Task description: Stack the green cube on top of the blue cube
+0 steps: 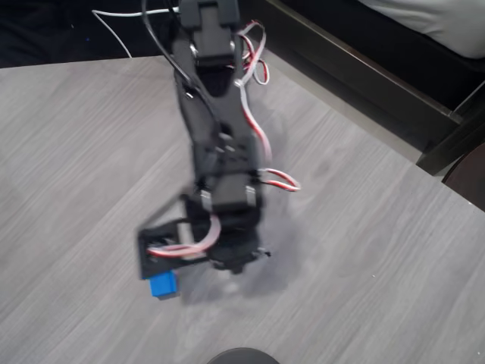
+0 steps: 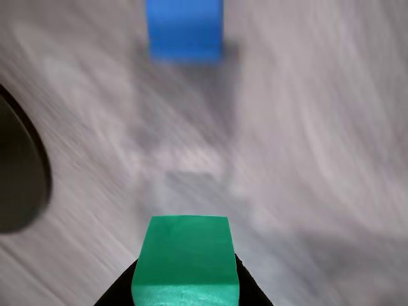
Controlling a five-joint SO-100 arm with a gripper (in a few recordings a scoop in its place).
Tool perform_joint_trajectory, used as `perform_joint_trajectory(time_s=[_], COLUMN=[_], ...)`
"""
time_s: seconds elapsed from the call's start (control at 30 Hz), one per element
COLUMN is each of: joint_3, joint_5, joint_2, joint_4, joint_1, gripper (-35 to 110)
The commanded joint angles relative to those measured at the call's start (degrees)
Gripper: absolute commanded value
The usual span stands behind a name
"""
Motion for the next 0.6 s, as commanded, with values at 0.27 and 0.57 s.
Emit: perform_joint_trajectory(time_s=[0.27, 0.57], joint_3=[-6.77, -38.94], joint_5=[-9.05, -8.79], joint_2=[-3.08, -24.87], joint_4=[-1.14, 13.1], joint_1=[14.94, 16.61], gripper=[0, 0])
